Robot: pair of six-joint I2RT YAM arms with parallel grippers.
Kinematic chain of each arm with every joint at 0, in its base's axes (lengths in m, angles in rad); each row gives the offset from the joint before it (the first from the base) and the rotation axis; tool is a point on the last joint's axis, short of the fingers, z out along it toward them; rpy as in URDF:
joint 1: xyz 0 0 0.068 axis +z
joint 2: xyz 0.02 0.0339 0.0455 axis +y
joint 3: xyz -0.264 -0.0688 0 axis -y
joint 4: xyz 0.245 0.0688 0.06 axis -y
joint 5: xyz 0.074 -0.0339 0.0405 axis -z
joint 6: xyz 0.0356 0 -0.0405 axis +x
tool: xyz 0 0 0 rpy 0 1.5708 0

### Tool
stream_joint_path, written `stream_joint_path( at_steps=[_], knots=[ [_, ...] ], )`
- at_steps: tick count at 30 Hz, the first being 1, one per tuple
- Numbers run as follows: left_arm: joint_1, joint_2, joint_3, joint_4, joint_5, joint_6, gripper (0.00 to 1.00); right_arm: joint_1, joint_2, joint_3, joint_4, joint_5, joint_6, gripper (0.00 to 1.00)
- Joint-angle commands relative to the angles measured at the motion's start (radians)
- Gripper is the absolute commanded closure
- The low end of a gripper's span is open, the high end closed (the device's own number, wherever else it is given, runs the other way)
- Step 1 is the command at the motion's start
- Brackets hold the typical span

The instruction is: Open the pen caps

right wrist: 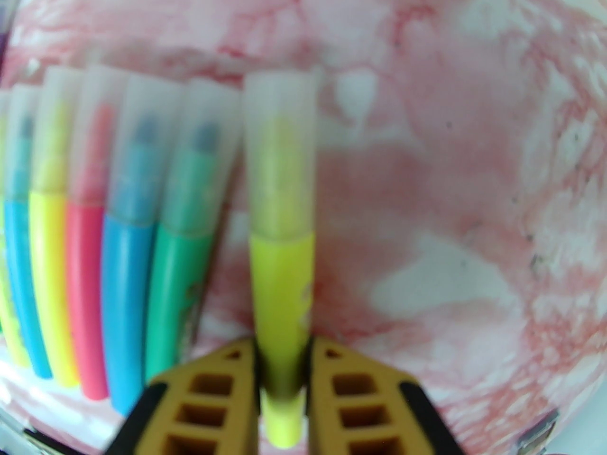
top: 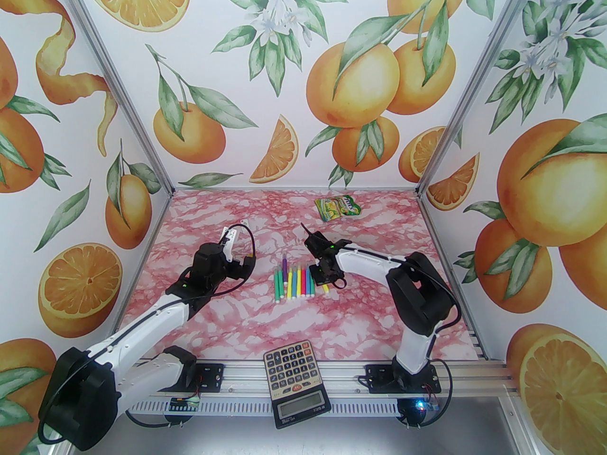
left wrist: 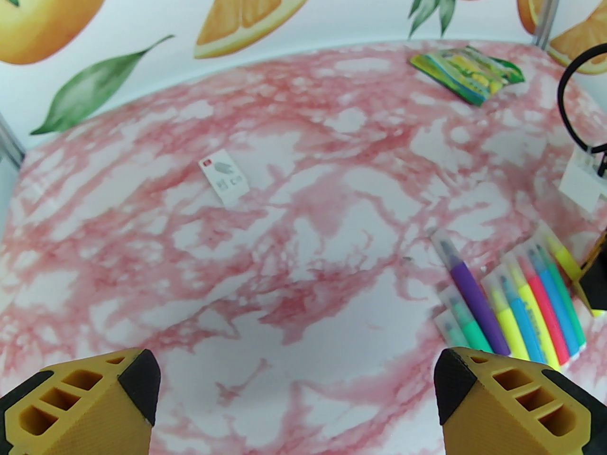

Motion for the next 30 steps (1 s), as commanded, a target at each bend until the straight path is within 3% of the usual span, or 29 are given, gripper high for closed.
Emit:
stream_joint_path(
  at_steps=[1, 7, 17, 30],
  knots=[
    [-0.004, 0.019, 0.055, 0.035, 0.059, -0.035, 0.00, -0.008, -0.058, -0.016, 0.047, -0.019, -0.037, 0.81],
    [-0.004, 0.064, 0.093, 0.038, 0.149, -0.061, 0.00, -0.021, -0.117, -0.058, 0.116, -0.076, -0.072, 0.81],
    [-0.004, 0.137, 0.168, 0.060, 0.367, -0.126, 0.01, -0.022, -0.288, -0.163, 0.369, -0.357, -0.118, 0.80],
    [-0.004, 0.251, 0.271, 0.187, 0.708, -0.309, 0.08, 0.004, -0.354, -0.183, 0.526, -0.479, -0.120, 0.80]
  ],
)
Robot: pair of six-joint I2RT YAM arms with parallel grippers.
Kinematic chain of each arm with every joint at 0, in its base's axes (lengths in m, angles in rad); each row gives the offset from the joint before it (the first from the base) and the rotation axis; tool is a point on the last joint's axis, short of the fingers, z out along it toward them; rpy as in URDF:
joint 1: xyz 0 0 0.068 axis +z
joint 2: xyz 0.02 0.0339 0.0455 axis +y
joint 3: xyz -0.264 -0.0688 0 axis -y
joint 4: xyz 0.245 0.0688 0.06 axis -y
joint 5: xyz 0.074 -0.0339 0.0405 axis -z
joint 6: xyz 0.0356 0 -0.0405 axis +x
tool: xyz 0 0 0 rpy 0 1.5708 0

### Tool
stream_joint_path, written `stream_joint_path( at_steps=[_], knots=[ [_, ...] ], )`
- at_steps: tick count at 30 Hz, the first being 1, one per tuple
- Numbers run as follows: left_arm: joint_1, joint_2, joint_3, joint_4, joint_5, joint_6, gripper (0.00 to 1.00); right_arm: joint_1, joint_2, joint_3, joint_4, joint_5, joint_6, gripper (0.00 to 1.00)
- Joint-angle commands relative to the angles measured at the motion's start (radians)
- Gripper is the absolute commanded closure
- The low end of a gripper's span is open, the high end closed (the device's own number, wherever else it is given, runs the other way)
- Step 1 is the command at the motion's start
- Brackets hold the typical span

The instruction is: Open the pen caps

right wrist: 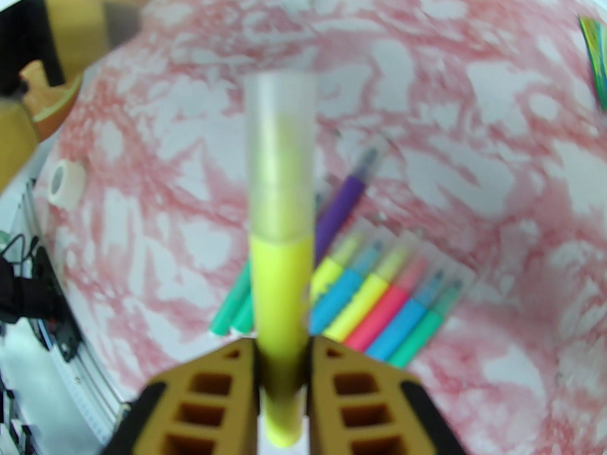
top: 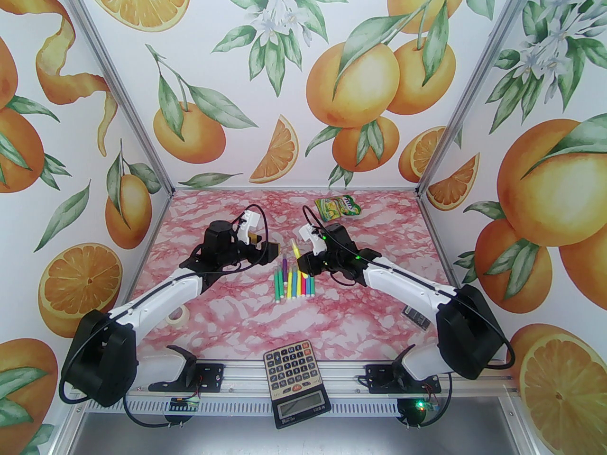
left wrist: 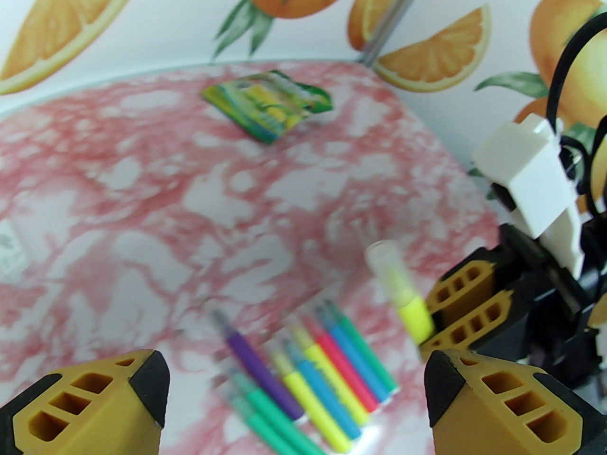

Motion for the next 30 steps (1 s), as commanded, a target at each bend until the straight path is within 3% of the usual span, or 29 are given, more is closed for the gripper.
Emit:
stream_joint_path(
  at_steps=[1, 15, 30],
  knots=[
    [-0.004, 0.020, 0.045, 0.099, 0.126, -0.080, 0.08, 0.011, -0.032, -0.008, 0.084, -0.063, -0.014, 0.80],
    [-0.004, 0.081, 0.079, 0.181, 0.223, -0.193, 0.24, 0.042, -0.051, -0.007, 0.147, -0.108, -0.013, 0.79],
    [-0.004, 0.102, 0.093, 0.206, 0.263, -0.236, 0.52, 0.053, -0.040, -0.008, 0.167, -0.115, -0.016, 0.79]
  ],
)
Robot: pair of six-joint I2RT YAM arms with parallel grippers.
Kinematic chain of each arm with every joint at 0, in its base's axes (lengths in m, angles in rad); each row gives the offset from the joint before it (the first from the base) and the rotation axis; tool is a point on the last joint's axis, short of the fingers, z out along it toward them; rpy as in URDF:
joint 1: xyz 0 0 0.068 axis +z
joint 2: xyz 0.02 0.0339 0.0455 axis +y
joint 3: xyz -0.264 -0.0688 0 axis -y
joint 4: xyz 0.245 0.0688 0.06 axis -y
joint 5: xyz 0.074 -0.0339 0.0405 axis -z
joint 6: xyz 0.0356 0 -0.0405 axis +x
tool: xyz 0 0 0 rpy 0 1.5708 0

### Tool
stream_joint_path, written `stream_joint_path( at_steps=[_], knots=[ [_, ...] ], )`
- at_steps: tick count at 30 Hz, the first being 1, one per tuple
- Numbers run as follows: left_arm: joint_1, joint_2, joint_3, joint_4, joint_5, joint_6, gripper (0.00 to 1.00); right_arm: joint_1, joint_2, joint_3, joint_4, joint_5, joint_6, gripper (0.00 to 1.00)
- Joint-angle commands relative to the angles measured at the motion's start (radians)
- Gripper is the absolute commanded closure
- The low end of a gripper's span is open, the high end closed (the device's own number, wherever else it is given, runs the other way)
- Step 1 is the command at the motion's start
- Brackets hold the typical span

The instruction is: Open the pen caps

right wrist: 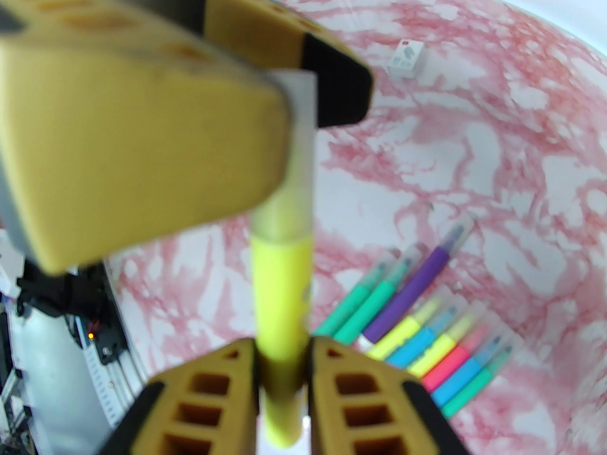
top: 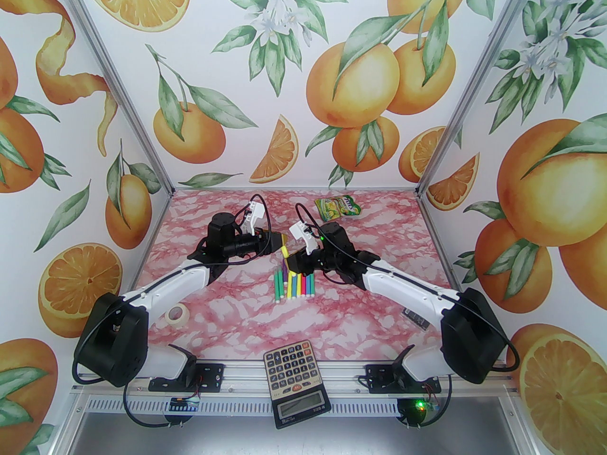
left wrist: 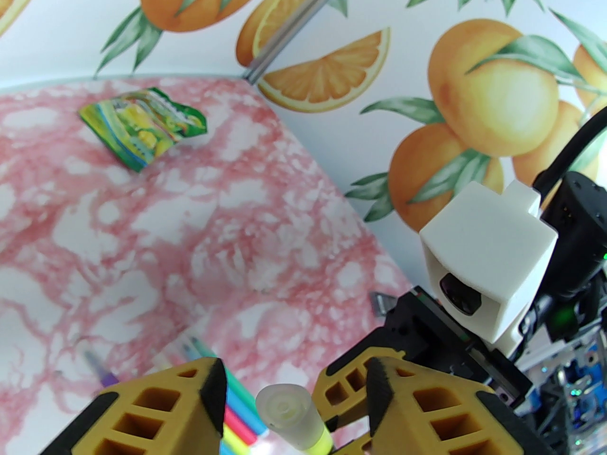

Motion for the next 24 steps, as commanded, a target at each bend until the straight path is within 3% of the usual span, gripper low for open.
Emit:
stream_joint_path(
  at_steps=[1, 15, 24],
  knots=[
    [-0.005, 0.010, 0.038, 0.032, 0.029, -0.008, 0.54, 0.006, -0.020, -0.008, 0.049, -0.022, -0.013, 0.79],
    [-0.004, 0.008, 0.035, 0.042, 0.047, -0.030, 0.88, 0.007, -0.022, -0.012, 0.070, -0.012, -0.011, 0.77],
    [-0.004, -0.005, 0.036, 0.050, 0.037, -0.054, 1.00, 0.007, -0.006, -0.020, 0.102, -0.011, 0.017, 0.60]
  ],
)
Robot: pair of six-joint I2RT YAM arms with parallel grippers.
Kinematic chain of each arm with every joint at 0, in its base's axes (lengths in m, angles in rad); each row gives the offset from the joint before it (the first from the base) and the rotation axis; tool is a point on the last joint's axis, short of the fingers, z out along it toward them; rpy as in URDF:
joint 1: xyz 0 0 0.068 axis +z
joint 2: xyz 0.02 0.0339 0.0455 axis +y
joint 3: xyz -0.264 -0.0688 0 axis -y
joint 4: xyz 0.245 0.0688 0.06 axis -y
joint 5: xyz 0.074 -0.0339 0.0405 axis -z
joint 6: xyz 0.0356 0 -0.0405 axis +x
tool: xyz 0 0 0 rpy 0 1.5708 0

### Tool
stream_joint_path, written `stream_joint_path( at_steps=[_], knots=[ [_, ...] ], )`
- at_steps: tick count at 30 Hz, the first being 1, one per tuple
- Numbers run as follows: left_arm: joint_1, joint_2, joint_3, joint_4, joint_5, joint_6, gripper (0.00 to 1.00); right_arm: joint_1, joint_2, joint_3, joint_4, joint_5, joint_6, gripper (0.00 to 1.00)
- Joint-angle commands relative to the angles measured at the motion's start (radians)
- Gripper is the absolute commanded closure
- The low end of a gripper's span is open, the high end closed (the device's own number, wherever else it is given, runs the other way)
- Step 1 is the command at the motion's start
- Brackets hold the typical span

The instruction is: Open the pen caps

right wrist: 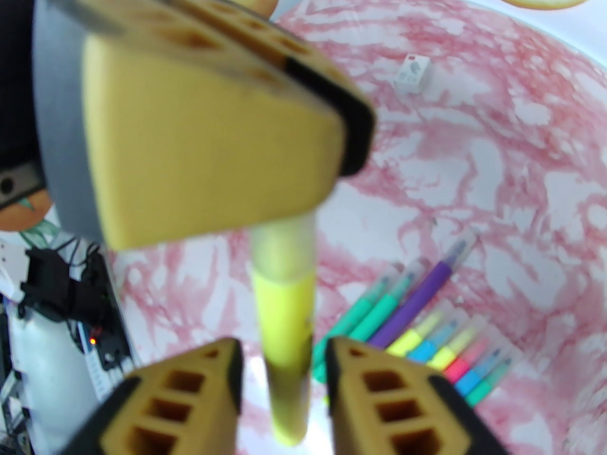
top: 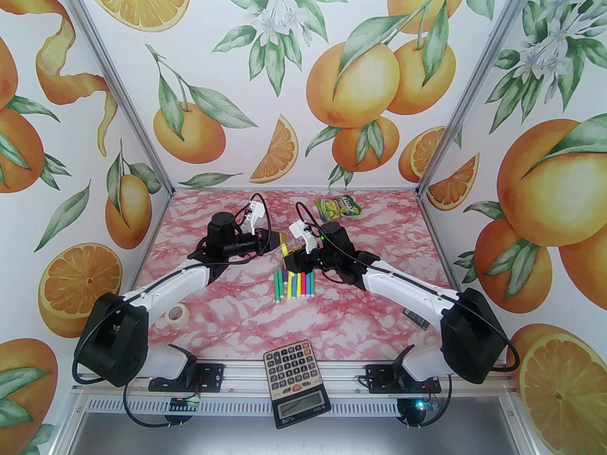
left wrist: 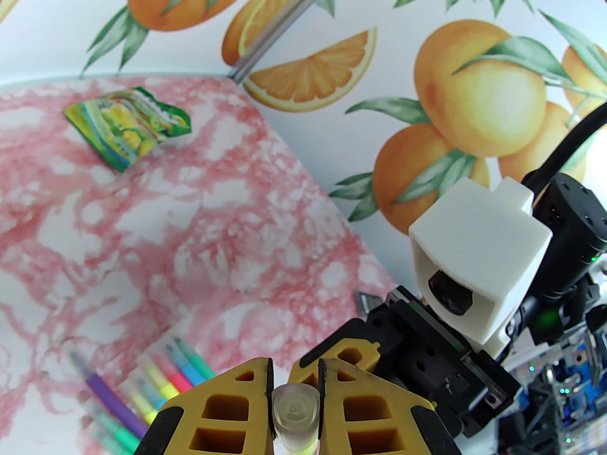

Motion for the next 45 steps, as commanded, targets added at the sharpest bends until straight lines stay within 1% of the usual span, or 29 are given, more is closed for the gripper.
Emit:
stream_joint_path(
  at_steps=[1, 8, 11, 23, 30, 34, 45],
  knots=[
    [-0.004, -0.008, 0.034, 0.037, 0.009, -0.015, 1.00, 0.007, -0.002, -0.012, 0.050, -0.005, 0.016, 0.59],
    [-0.004, -0.012, 0.042, 0.052, 0.001, -0.045, 1.00, 0.007, 0.045, 0.028, 0.023, -0.035, 0.045, 0.59],
    [-0.004, -0.013, 0.042, 0.060, 0.002, -0.057, 1.00, 0.006, 0.065, 0.042, 0.020, -0.057, 0.053, 0.61],
    [0.005, -0.024, 0.040, 0.021, -0.022, -0.049, 1.00, 0.007, 0.062, 0.041, 0.026, -0.067, 0.056, 0.80],
    [0.038, -0.029, 0.038, 0.007, -0.041, -0.068, 1.00, 0.008, 0.045, 0.031, -0.034, -0.039, 0.013, 0.91],
    [0.057, -0.030, 0.033, 0.006, -0.045, -0.085, 1.00, 0.006, 0.026, 0.019, -0.075, -0.005, -0.020, 1.00],
    [0.112, -0.041, 0.016, 0.021, -0.079, -0.149, 1.00, 0.006, -0.025, -0.036, -0.148, 0.057, -0.091, 1.00]
  ],
)
